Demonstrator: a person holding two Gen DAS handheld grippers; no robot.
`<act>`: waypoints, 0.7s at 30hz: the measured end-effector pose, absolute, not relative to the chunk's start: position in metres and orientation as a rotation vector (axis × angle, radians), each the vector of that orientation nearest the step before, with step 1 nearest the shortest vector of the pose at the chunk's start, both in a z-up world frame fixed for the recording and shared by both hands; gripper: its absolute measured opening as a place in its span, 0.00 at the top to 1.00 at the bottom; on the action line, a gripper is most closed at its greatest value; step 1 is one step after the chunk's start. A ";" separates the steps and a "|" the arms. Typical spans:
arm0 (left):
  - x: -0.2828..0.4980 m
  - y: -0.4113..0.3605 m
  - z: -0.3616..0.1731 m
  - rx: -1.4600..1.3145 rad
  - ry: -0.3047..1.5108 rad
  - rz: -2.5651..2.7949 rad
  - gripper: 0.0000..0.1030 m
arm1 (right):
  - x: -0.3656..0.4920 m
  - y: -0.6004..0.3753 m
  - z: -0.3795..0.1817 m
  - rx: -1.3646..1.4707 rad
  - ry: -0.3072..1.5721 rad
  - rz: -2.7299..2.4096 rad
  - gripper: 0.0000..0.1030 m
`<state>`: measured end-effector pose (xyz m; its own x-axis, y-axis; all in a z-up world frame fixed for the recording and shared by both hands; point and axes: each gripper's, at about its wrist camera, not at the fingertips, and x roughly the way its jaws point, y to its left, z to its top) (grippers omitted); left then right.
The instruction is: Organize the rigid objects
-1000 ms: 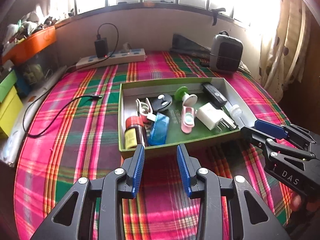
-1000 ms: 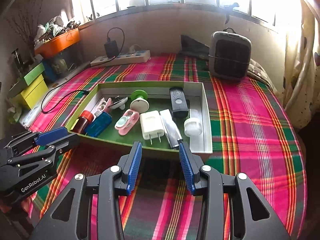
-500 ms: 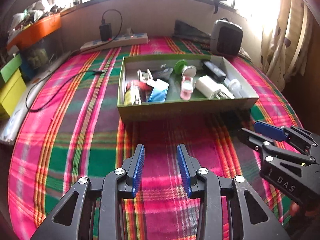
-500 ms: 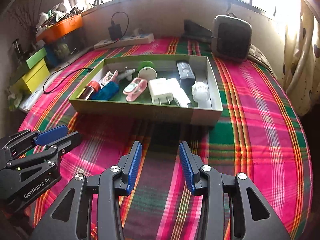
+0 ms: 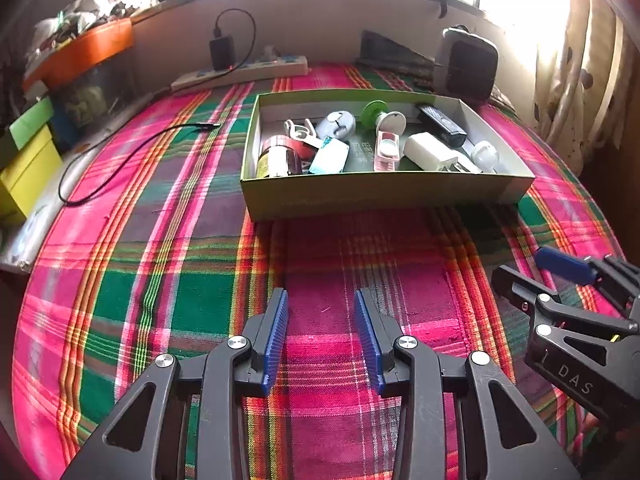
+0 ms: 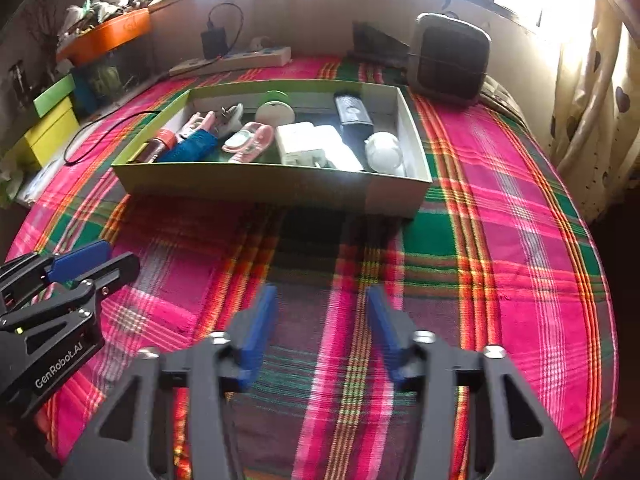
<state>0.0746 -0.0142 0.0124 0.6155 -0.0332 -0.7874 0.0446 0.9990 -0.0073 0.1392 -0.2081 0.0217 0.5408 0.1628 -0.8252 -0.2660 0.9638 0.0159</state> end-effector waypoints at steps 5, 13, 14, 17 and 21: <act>0.073 -0.018 0.011 0.023 0.890 -0.028 0.63 | 0.139 -0.211 0.021 -0.104 0.956 0.252 0.42; 0.073 -0.019 0.011 0.028 0.890 -0.028 0.62 | 0.140 -0.211 0.020 -0.102 0.953 0.246 0.39; 0.073 -0.019 0.011 0.028 0.890 -0.028 0.62 | 0.140 -0.211 0.020 -0.102 0.953 0.246 0.39; 0.073 -0.019 0.011 0.028 0.890 -0.028 0.61 | 0.140 -0.210 0.020 -0.101 0.953 0.247 0.39; 0.073 -0.019 0.011 0.027 0.890 -0.029 0.61 | 0.140 -0.211 0.020 -0.101 0.953 0.247 0.39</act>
<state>0.0734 -0.0191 0.0112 0.6293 -0.0139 -0.7770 0.0364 0.9993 0.0117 0.1400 -0.2108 0.0198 0.5539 0.1639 -0.8163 -0.2527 0.9673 0.0228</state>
